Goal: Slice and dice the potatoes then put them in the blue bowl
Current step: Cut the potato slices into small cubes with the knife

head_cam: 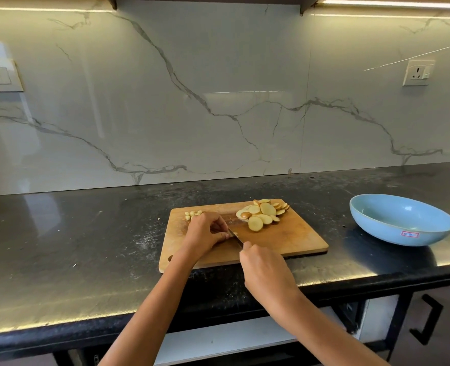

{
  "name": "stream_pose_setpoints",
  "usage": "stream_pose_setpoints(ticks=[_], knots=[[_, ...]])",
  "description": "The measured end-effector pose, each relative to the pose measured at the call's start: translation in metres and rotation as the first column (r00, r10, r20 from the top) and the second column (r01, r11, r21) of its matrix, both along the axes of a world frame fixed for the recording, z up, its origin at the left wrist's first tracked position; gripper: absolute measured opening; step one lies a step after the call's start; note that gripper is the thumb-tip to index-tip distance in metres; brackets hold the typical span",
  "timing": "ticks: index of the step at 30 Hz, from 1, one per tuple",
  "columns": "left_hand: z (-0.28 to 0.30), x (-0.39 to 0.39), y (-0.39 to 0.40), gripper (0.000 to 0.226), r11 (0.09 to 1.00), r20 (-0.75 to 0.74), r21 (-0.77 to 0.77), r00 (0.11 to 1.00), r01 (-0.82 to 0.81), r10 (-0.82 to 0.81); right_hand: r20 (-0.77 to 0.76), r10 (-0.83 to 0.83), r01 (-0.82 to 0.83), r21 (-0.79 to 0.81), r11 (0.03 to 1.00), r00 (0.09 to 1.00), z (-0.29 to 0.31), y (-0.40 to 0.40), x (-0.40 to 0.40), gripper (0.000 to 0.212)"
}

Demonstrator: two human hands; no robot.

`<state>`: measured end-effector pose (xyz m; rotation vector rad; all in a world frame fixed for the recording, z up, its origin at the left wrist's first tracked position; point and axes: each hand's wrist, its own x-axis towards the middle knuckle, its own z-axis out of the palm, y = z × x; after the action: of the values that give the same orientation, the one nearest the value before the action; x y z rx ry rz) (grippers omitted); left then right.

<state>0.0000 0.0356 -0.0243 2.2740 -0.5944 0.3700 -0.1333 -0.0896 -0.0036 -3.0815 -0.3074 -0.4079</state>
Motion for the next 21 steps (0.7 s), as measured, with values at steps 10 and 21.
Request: stream_pose_setpoints(ticks=[10, 21], knots=[[0.002, 0.001, 0.003, 0.015, 0.998, -0.061, -0.043, 0.997, -0.054, 0.051, -0.012, -0.083, 0.084, 0.104, 0.991, 0.996, 0.007, -0.010, 0.010, 0.022], [0.002, 0.001, 0.004, 0.013, 0.998, -0.018, 0.011, 0.998, -0.060, 0.060, 0.044, -0.012, 0.012, -0.002, 1.000, 0.999, 0.003, 0.009, 0.013, 0.021]])
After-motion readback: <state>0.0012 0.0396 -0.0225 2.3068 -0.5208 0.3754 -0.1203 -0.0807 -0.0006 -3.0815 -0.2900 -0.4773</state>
